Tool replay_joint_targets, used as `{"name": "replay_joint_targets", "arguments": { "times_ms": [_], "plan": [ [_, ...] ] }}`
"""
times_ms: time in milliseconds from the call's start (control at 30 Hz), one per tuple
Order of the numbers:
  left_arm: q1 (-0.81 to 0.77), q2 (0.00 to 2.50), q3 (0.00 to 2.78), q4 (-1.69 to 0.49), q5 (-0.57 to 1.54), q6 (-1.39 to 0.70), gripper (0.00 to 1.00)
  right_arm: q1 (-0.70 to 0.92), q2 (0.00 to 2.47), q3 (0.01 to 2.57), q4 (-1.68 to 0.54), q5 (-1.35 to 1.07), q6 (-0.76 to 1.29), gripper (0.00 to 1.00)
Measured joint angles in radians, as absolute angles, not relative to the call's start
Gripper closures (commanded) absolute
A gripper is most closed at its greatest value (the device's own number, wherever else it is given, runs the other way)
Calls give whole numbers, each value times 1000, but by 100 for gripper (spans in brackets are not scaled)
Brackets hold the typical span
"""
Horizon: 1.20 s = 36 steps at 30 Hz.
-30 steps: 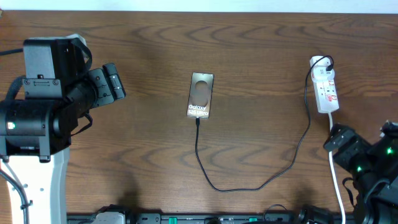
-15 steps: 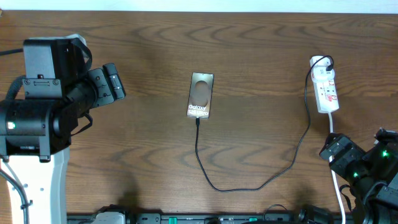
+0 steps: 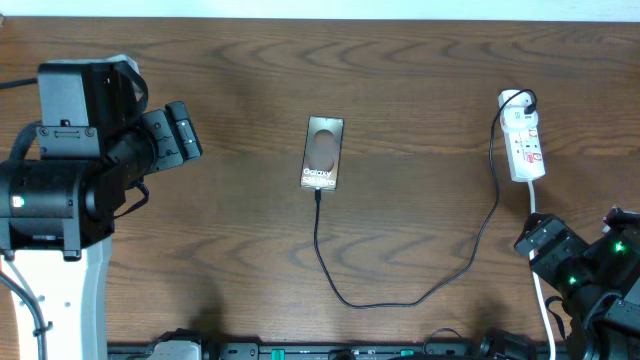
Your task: Plug charger to phone and switch on socket
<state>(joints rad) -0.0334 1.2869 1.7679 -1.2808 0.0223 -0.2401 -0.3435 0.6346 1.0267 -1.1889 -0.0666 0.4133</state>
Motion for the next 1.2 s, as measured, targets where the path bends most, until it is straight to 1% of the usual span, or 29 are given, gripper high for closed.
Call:
{"name": "replay_joint_targets", "arguments": {
  "times_ms": [767, 1067, 1200],
  "plan": [
    [-33, 1287, 1768, -1280, 22, -240, 11, -344, 628, 1026, -1193, -67, 413, 1],
    [-33, 1287, 1768, -1281, 22, -240, 11, -343, 540, 1026, -1227, -47, 413, 1],
    [-33, 1287, 1768, -1280, 22, -240, 11, -312, 493, 1025, -1244, -22, 408, 1]
  ]
}}
